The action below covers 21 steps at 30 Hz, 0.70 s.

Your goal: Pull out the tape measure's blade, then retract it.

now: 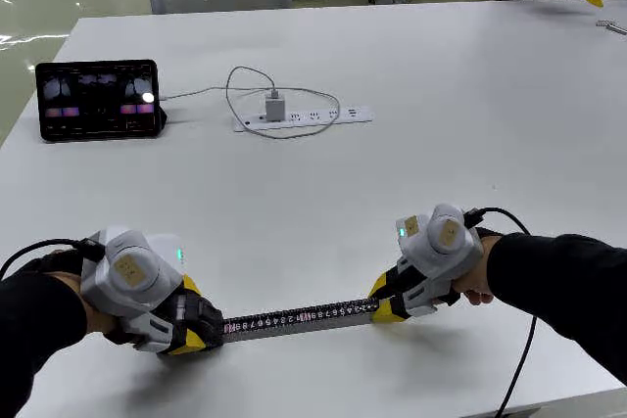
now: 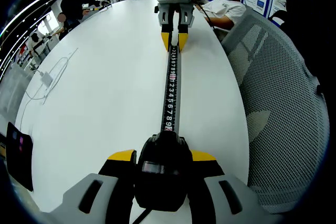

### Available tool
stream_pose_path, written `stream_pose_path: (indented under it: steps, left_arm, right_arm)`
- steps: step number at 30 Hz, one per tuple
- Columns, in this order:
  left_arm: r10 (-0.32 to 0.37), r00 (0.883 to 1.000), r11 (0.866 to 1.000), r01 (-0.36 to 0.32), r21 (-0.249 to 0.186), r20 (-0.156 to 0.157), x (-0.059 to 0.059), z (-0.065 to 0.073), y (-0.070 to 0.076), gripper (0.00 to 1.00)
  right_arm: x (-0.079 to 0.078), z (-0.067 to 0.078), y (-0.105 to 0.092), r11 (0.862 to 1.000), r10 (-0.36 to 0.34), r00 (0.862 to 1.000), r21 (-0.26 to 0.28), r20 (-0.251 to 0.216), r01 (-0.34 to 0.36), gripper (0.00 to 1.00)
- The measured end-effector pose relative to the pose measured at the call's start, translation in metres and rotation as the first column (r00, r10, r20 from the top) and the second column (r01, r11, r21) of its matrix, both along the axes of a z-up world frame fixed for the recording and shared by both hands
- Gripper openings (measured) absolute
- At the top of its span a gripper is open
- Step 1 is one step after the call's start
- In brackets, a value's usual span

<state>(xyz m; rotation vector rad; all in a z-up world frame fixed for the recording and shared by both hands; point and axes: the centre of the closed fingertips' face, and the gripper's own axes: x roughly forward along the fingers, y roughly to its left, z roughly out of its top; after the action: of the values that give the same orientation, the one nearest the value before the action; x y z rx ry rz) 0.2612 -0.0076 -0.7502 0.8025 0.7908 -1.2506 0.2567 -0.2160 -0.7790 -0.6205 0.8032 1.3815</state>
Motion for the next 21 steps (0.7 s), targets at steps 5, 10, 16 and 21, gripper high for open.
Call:
stream_pose_path:
  steps: [5,10,16,21]
  left_arm:
    - [-0.001,1.000,1.000,0.001,0.001,0.000,-0.0002,-0.0001,0.0000,0.33]
    - [0.000,1.000,1.000,0.000,0.001,0.001,-0.0002,-0.0002,0.0000,0.33]
    - [-0.001,1.000,1.000,0.001,0.002,0.001,0.0000,-0.0006,0.0000,0.33]
    - [0.000,1.000,1.000,0.000,0.002,0.002,0.0000,-0.0008,0.0000,0.33]
  right_arm:
    - [-0.0003,-0.0001,-0.0022,1.000,-0.002,1.000,-0.001,0.000,0.002,0.10]
    - [-0.0005,-0.0001,-0.0039,1.000,-0.005,1.000,-0.003,-0.002,0.005,0.10]
    - [-0.0008,0.0000,-0.0066,1.000,-0.006,1.000,-0.008,-0.003,0.006,0.10]
    - [-0.0012,0.0004,-0.0089,1.000,-0.010,1.000,-0.008,-0.004,0.010,0.10]
